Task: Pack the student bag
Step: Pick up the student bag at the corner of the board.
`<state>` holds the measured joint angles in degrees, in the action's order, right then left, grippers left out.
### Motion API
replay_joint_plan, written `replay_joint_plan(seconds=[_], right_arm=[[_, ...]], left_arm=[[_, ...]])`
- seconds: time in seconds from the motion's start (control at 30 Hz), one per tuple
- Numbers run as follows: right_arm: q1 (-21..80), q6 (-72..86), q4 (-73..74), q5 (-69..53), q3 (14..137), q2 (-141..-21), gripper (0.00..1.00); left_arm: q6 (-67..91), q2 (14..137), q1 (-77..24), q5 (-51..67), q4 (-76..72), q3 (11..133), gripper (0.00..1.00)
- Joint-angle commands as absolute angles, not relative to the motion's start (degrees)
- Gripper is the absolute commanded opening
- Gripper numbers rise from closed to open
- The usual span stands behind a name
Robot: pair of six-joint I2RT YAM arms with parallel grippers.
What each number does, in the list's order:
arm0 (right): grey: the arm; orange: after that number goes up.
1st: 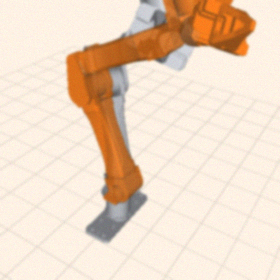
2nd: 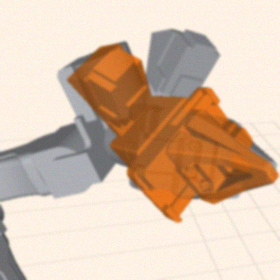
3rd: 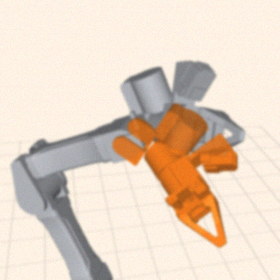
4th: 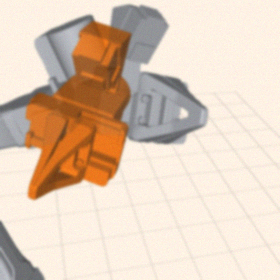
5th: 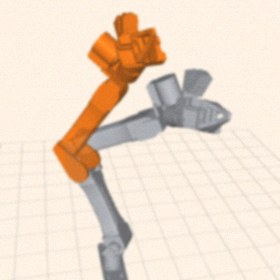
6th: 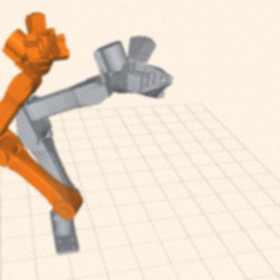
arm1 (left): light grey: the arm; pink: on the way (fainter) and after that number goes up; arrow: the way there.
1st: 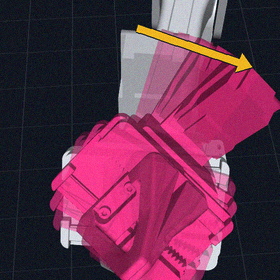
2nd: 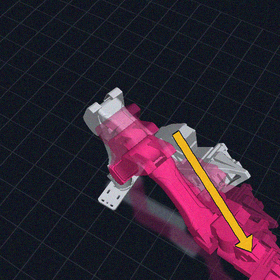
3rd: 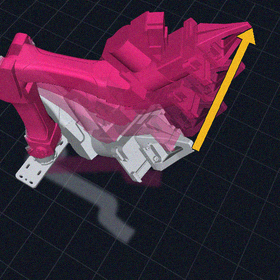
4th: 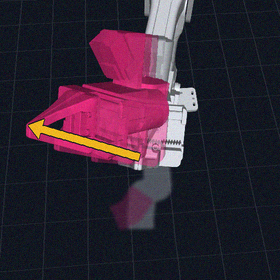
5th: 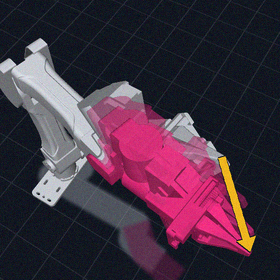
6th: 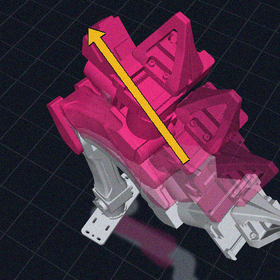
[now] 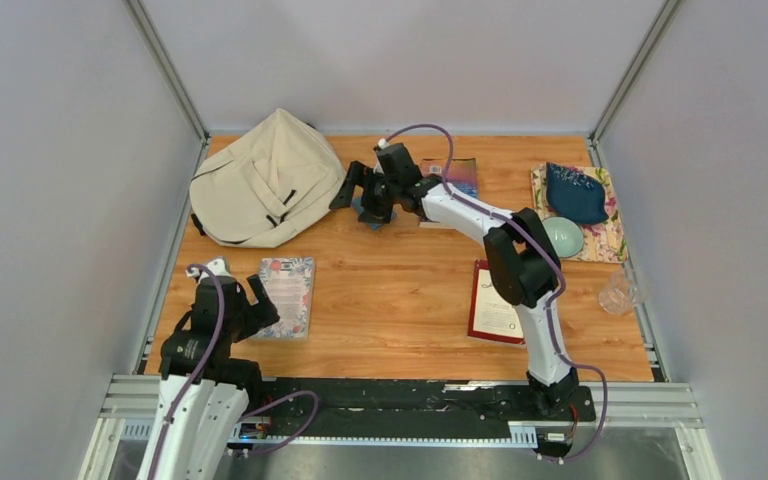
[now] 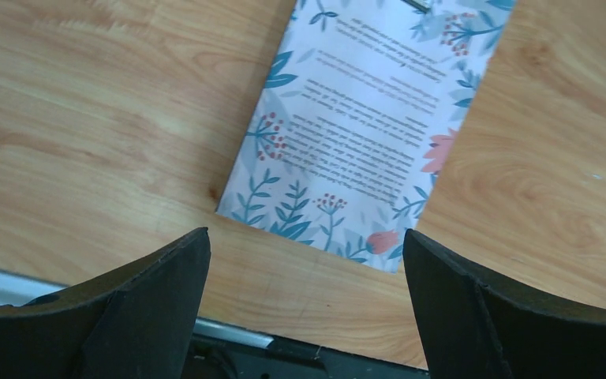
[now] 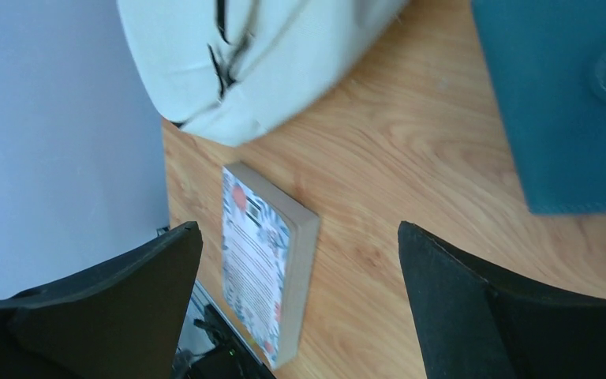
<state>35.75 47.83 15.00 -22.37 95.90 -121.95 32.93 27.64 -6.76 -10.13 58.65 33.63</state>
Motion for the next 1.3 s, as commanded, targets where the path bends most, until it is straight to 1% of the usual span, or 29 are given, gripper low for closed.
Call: replay_joint_plan(seconds=[0.0, 0.07, 0.1, 0.13, 0.27, 0.4, 0.47, 0.67, 0.7, 0.77, 0.8, 0.83, 0.9, 1.0, 1.07, 1.13, 1.23, 1.27], right_arm=[[36.4, 51.9, 12.0, -17.5, 106.0, -127.6, 0.98], [36.7, 53.3, 11.4, -15.5, 110.6, -131.2, 0.95], [36.8, 53.8, 11.7, -14.5, 112.2, -132.6, 0.91], [36.9, 54.1, 12.4, -13.5, 116.6, -134.0, 0.90], [36.9, 54.9, 17.0, -9.3, 123.7, -139.6, 0.89], [37.0, 55.5, 15.7, -6.8, 126.6, -143.2, 0.84], [36.9, 55.5, 16.7, -5.9, 128.6, -144.7, 0.84], [36.8, 55.9, 14.6, -8.1, 136.8, -152.1, 0.76], [36.9, 56.0, 14.8, -8.6, 138.3, -153.2, 0.68], [36.7, 56.4, 13.8, -9.7, 140.1, -154.1, 0.59], [36.7, 56.7, 13.0, -10.0, 139.8, -153.9, 0.36], [36.6, 57.1, 11.6, -10.5, 139.4, -153.6, 0.21], [36.5, 57.4, 10.4, -11.9, 139.3, -152.1, 0.00], [36.2, 59.2, 7.0, -14.8, 138.8, -147.7, 0.00], [35.9, 60.3, 4.5, -15.4, 137.3, -144.9, 0.00], [35.5, 61.3, 3.6, -15.1, 135.5, -139.6, 0.00], [34.6, 63.5, 1.2, -14.9, 127.6, -129.3, 0.00], [34.5, 63.9, 0.4, -14.9, 121.3, -126.4, 0.00]], left_arm=[[35.2, 18.3, -6.9, -2.3, 55.7, 29.2, 0.99], [35.7, 16.4, -6.9, -1.5, 56.7, 28.4, 0.99], [35.8, 16.2, -6.9, -1.6, 57.4, 28.0, 0.99], [35.9, 16.1, -6.9, -1.8, 58.6, 28.0, 0.99], [35.9, 15.6, -6.9, -1.6, 60.5, 28.3, 0.99], [36.3, 14.2, -6.9, -1.8, 59.9, 26.7, 0.99], [36.3, 13.8, -6.9, -1.4, 59.9, 26.4, 0.99], [36.9, 12.7, -6.9, -0.4, 59.9, 24.3, 0.99], [36.9, 12.6, -6.9, 0.8, 59.8, 24.3, 0.99], [37.0, 12.4, -6.9, 0.6, 59.4, 24.3, 0.99], [37.1, 12.3, -6.9, 1.1, 59.2, 24.4, 0.99], [37.1, 12.4, -6.9, 1.7, 58.3, 24.6, 0.98], [36.7, 12.9, -6.9, 3.7, 57.0, 25.2, 0.98], [34.7, 15.8, -6.9, 4.4, 53.2, 28.3, 0.98], [32.7, 20.0, -6.9, 4.2, 52.1, 32.4, 0.98], [30.6, 25.3, -6.9, 3.9, 51.2, 35.8, 0.98], [27.0, 31.7, -6.9, 4.0, 52.2, 47.3, 0.98], [25.7, 33.3, -6.9, 4.0, 52.9, 49.7, 0.98]])
